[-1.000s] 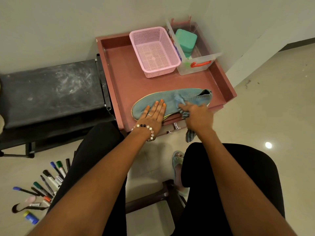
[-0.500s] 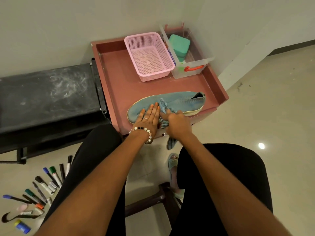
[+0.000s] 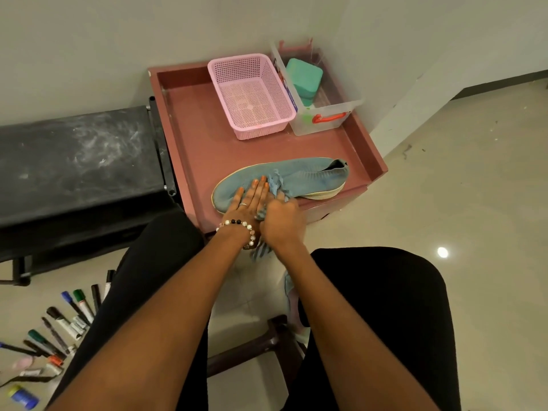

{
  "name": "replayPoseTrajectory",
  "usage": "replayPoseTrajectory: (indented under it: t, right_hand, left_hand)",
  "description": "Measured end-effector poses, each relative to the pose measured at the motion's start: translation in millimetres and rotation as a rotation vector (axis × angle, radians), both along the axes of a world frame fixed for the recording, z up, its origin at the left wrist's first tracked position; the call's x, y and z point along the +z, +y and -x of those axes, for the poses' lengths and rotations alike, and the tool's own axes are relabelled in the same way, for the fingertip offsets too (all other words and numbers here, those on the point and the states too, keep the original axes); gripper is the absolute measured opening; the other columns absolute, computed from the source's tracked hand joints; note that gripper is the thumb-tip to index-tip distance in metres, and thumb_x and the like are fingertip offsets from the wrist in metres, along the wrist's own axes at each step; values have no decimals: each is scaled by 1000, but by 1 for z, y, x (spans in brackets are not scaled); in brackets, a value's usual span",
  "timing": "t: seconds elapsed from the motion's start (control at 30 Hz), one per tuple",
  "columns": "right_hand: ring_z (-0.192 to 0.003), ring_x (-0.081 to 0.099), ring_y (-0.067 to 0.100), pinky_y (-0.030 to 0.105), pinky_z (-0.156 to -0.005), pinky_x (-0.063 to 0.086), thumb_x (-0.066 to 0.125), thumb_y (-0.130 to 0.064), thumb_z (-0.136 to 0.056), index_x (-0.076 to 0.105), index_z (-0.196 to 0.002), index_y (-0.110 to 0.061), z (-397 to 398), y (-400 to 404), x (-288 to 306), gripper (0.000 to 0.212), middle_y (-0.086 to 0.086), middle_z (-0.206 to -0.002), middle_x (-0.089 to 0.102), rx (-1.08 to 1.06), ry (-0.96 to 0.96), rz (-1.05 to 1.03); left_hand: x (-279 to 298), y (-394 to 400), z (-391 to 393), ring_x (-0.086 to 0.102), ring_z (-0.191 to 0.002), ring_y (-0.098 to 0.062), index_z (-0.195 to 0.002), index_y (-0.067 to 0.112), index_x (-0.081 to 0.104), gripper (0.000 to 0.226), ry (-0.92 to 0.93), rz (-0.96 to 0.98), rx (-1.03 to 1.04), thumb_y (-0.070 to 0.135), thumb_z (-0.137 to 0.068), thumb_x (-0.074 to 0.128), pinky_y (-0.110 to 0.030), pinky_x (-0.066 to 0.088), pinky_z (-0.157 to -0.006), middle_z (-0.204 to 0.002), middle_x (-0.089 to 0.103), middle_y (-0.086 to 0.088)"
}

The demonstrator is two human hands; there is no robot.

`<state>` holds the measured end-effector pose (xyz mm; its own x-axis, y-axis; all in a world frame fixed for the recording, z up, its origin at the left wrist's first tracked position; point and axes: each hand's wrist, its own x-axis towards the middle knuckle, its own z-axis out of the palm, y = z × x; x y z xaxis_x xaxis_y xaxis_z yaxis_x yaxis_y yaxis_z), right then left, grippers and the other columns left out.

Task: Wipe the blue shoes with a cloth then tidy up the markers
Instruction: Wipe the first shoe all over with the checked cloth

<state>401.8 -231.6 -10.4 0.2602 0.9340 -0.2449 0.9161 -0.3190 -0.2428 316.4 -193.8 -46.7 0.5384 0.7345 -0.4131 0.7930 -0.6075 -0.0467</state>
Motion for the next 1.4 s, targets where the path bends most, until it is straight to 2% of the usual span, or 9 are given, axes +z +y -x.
replayPoseTrajectory:
  t: [0.2,0.4,0.5,0.63,0.83,1.0,1.1,1.3,1.4]
  right_hand:
    - [-114,48,29,41,-90,44,50,-12,-90,41,-137,-38,-63,1,24,54,-3,-128,55,343,-239,83]
    - [-117,47,30,41,-89,41,46,-12,-91,51,-129,-29,-97,2,23,42,0,-119,58,115,-402,67]
    - [-117,46,32,41,-90,44,45,-15,-92,54,-124,-8,-59,-2,14,34,9,-129,49,-3,-257,40]
    - [-109,52,34,39,-86,46,48,-11,-89,51,-131,-11,-61,-3,22,42,11,-130,51,99,-115,62]
    - [-105,60,21,22,-80,47,35,18,-76,70,-111,-7,-111,-14,52,55,8,-115,67,-181,611,20]
    - [-96,64,17,16,-65,49,38,24,-74,69,-100,-24,-138,-25,79,63,1,-100,69,-525,801,-365]
    - [-88,66,3,22,-75,56,37,24,-74,65,-110,-22,-147,-29,90,65,-8,-94,69,-678,943,-668]
    - [-95,61,15,27,-87,52,42,10,-82,57,-128,-17,-129,-14,56,56,7,-116,63,-941,671,-596]
    - [-98,59,27,28,-83,45,50,3,-85,52,-130,-9,-97,-6,35,47,13,-111,63,-765,490,-414]
  left_hand:
    - [4,-4,2,-22,-144,-27,-143,-1,-27,93,-57,9,-30,8,-86,45,-43,-7,-116,-153,-30,-13]
    - [0,-2,2,-21,-144,-27,-142,0,-29,89,-70,-14,-31,2,-87,42,-43,-7,-116,-153,-30,-13]
    - [2,-4,0,-22,-144,-27,-142,0,-28,94,-65,-24,-27,4,-84,46,-44,-5,-116,-153,-30,-13]
    - [5,-6,0,-23,-143,-27,-143,0,-28,97,-61,-19,-24,4,-83,48,-45,-5,-117,-153,-31,-13]
    - [10,-8,-9,-16,-145,-28,-146,1,-20,67,-132,-46,34,3,-95,23,-49,-6,-115,-156,-23,-13]
    - [15,-12,-33,-10,-146,-29,-149,1,-11,70,-313,-131,23,4,-93,31,-49,-5,-116,-157,-17,-15]
    - [11,-12,-44,-9,-147,-28,-149,2,-10,76,-376,-152,-72,9,-93,41,-46,-2,-118,-158,-17,-13]
    - [-1,-9,-42,-12,-147,-23,-149,8,-17,77,-369,-75,-55,-4,-91,33,-42,-2,-118,-157,-23,-7]
    - [-3,-8,-42,-12,-147,-20,-149,10,-16,83,-393,-56,-41,-3,-89,39,-40,-2,-119,-158,-21,-5]
